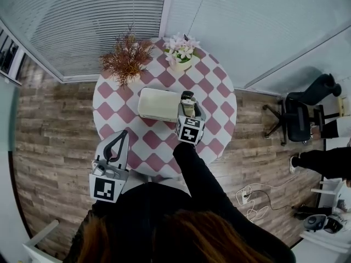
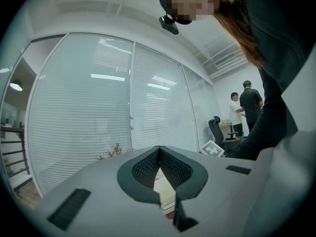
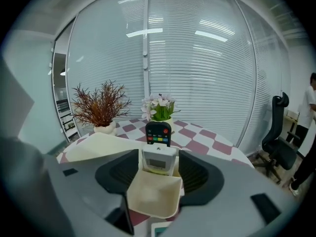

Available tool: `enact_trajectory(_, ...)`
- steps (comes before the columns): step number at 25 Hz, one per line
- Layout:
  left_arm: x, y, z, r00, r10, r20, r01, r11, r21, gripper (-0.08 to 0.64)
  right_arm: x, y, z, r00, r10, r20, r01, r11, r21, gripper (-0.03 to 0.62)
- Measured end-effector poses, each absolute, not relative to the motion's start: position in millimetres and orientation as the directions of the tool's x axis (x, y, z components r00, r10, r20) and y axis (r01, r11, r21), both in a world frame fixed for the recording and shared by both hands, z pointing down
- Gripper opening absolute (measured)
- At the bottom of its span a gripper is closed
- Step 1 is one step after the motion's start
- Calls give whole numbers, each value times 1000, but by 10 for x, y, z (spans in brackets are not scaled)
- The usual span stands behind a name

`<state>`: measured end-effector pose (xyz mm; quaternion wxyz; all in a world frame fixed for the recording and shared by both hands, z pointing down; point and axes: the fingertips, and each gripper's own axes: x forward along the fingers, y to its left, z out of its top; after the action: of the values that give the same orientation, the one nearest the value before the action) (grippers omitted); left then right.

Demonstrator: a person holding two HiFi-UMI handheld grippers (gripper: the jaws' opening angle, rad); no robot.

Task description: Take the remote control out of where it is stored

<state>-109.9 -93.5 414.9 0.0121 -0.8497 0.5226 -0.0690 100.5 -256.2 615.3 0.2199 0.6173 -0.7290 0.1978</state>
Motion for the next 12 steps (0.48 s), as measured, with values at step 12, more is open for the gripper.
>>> enact_trajectory(12, -1153, -923, 4153, 429, -897, 107, -893, -439, -104, 6, 1032, -2642, 6200, -91, -823, 560, -993, 114, 6, 242)
